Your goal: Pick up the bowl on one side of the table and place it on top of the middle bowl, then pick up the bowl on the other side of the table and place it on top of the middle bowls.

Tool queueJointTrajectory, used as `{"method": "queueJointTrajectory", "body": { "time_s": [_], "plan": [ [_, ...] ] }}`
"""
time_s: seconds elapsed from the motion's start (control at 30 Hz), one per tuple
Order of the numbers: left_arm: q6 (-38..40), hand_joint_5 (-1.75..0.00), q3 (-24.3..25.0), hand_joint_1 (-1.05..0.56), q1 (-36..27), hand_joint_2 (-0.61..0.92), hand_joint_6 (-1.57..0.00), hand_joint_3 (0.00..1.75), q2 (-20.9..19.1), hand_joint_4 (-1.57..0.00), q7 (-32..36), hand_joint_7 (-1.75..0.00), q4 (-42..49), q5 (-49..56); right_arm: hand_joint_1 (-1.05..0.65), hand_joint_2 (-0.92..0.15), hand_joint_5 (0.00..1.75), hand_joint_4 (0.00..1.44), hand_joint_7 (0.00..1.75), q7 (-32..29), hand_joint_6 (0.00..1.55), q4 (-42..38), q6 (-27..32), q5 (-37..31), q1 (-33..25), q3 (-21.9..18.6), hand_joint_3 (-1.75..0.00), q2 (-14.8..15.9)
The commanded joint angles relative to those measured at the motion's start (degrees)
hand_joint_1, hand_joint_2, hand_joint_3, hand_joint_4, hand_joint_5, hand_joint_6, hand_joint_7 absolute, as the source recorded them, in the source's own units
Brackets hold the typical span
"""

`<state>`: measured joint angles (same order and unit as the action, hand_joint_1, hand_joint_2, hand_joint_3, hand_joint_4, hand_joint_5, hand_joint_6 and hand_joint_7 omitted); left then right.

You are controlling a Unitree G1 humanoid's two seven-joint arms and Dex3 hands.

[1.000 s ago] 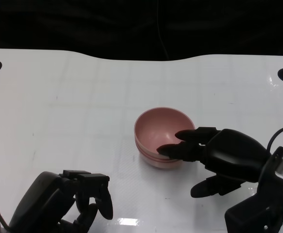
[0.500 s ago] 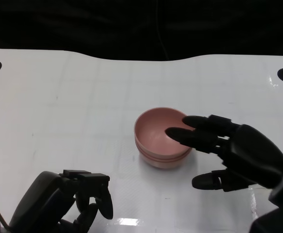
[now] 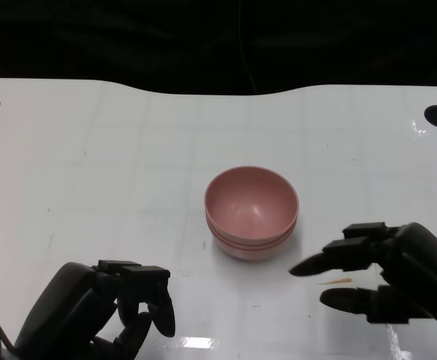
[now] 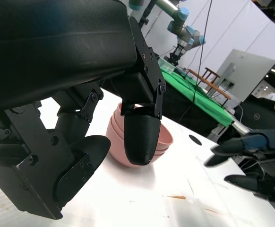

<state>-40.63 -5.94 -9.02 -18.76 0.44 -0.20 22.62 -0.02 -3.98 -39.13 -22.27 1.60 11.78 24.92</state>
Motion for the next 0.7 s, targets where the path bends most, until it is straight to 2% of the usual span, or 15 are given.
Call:
{"method": "queueJointTrajectory", "body": {
  "time_s": [0.03,0.17,0.27,0.33,0.47,0.57,0.7],
  "plan": [
    [0.04,-1.63,0.39,0.04,-0.03,0.12,-0.91,1.63,-0.71,-0.92,-0.32,-1.37,0.15,-0.09,0.03,-0.35,1.22,0.87,0.62,0.95,1.0,1.26,-0.53,3.6,-2.01,-1.73,-1.01,-0.41],
    [-0.17,-1.63,0.42,0.04,-0.08,0.13,-0.91,1.62,-0.69,-0.92,-0.21,-1.36,0.31,-0.2,0.11,-0.29,1.4,0.86,0.83,1.64,0.96,2.47,-0.24,5.48,-3.79,-2.74,-1.17,-1.08],
    [-0.24,-1.63,0.42,0.05,-0.12,0.13,-0.92,1.62,-0.81,-0.93,-0.37,-1.37,0.54,-0.47,0.19,-0.24,1.38,0.88,0.93,0.45,0.96,-0.39,-3.75,6.64,-3.53,-3.33,-1.28,-2.79],
    [0.07,-1.63,0.46,0.05,-0.22,0.13,-0.92,1.62,-0.84,-0.93,-0.47,-1.37,0.45,-0.47,0.23,-0.19,1.44,0.9,1.03,0.36,0.95,-1.71,-4.59,7.03,-3.25,-3.74,-1.41,-3.84],
    [0.57,-1.62,0.56,0.06,-0.27,0.13,-0.92,1.62,-0.75,-0.93,-0.57,-1.36,0.55,-0.79,0.33,-0.18,1.58,0.95,1.17,2.01,0.97,-6.33,-6.6,8.74,-1.63,-3.7,-1.57,-4.44],
    [0.77,-1.62,0.55,0.07,-0.26,0.12,-0.92,1.63,-0.73,-0.93,-0.68,-1.35,0.63,-1.05,0.3,-0.16,1.69,0.97,1.25,2.74,0.98,-8.75,-7.07,8.71,-0.59,-3.78,-1.63,-4.58],
    [0.81,-1.63,0.55,0.08,-0.25,0.12,-0.91,1.64,-0.9,-0.92,-0.92,-1.36,0.97,-1.4,0.27,-0.1,1.71,1.0,1.37,3.12,0.96,-10.7,-7.8,8.29,0.31,-3.78,-1.69,-4.8]
  ]
}}
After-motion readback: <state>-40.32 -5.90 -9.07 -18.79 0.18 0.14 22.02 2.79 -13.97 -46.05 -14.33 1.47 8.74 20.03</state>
